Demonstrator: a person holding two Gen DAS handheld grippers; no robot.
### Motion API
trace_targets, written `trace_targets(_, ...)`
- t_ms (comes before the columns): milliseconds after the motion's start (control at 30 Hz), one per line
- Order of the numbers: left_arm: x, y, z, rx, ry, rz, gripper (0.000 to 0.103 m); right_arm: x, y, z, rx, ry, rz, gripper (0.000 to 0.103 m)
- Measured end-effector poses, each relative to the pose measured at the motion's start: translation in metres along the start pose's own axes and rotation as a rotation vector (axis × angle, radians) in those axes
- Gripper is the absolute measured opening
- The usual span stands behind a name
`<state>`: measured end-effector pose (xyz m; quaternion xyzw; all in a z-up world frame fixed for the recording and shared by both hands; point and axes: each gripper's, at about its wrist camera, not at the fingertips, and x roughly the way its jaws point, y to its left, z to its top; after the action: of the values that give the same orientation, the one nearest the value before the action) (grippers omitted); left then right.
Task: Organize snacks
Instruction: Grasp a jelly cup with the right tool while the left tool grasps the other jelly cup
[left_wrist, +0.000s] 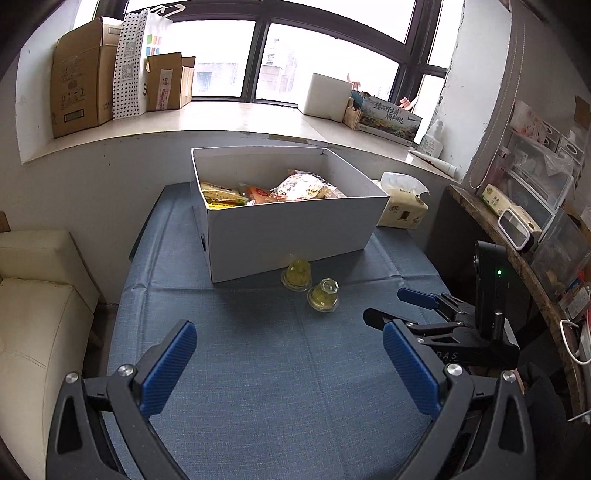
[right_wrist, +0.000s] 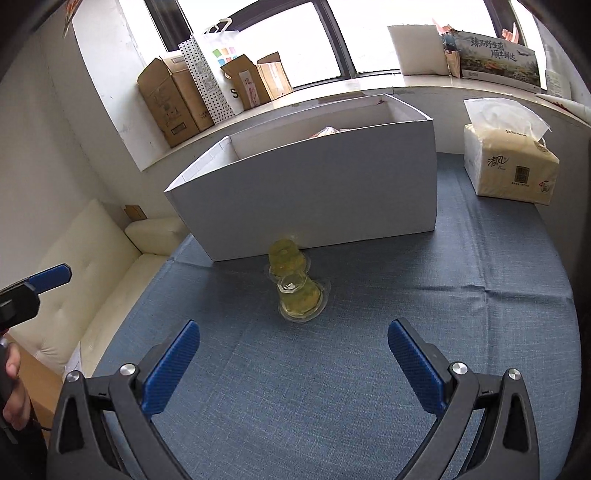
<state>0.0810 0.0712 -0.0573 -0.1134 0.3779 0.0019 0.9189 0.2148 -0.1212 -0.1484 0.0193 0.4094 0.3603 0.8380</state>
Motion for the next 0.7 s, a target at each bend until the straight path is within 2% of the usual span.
trace_targets(533, 0.000, 0.033, -0.019, -0.075, 0.027, 0.036, 0.103, 0.073, 0.013, 0.024, -0.130, 0.132, -0.089, 0.102)
trace_targets(600, 0.002, 0.036, -0.021, -0.080, 0.031, 0.038, 0.103, 0.081, 0.012, 0.026, -0.132, 0.139, -0.084, 0.086)
trace_targets(633, 0.003, 0.037, -0.023, -0.086, 0.036, 0.038, 0.103, 0.083, 0.012, 0.026, -0.136, 0.147, -0.098, 0.057)
trace_targets(667, 0.005, 0.039, -0.024, -0.089, 0.043, 0.033, 0.103, 0.086, 0.012, 0.026, -0.132, 0.159, -0.101, 0.040)
trace_targets(700, 0.007, 0.039, -0.025, -0.088, 0.050, 0.032, 0.103, 0.086, 0.012, 0.027, -0.128, 0.162, -0.103, 0.041)
